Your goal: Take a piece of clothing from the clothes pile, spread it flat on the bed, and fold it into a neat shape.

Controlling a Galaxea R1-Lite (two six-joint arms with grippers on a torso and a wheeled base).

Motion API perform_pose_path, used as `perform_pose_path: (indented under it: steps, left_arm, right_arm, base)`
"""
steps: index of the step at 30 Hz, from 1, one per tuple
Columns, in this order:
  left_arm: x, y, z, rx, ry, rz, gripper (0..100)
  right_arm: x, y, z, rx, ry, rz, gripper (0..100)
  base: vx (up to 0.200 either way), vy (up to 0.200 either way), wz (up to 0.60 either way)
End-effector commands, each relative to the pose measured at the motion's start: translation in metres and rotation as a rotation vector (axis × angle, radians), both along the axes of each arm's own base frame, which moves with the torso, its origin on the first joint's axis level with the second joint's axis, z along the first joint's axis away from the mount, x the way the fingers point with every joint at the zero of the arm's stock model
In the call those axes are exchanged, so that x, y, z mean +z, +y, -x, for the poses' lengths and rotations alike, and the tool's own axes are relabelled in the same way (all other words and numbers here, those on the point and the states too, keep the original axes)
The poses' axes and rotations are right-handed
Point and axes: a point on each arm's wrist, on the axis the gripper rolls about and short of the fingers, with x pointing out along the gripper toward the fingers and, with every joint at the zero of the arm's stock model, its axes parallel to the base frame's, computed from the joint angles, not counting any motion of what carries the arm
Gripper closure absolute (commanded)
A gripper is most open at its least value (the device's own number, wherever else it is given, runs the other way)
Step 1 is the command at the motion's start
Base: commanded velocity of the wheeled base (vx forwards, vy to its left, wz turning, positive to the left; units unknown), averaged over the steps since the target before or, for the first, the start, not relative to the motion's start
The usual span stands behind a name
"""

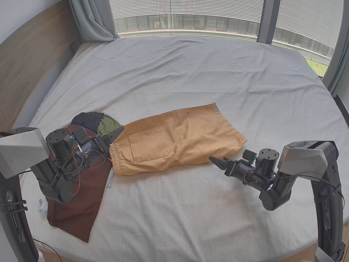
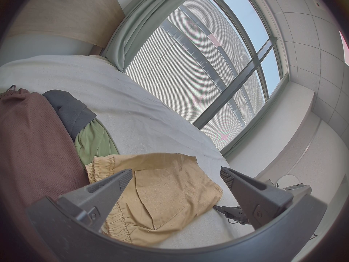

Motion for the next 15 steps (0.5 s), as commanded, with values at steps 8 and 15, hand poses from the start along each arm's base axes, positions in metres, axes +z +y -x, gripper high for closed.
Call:
perform_pose_path:
  steps: [8, 15]
  left_arm:
    - [0.000, 0.000, -0.001, 0.001, -0.002, 0.001, 0]
    - [0.000, 0.002, -0.001, 0.004, -0.003, 0.002, 0]
  right_arm:
    - [-0.018, 0.012, -0.009, -0.017, 0.053, -0.070, 0]
    - [-0.025, 0.030, -0.013, -0.012, 0.073, -0.127, 0]
  base:
    - [0.000, 0.000, 0.00]
    - [0.000, 0.000, 0.00]
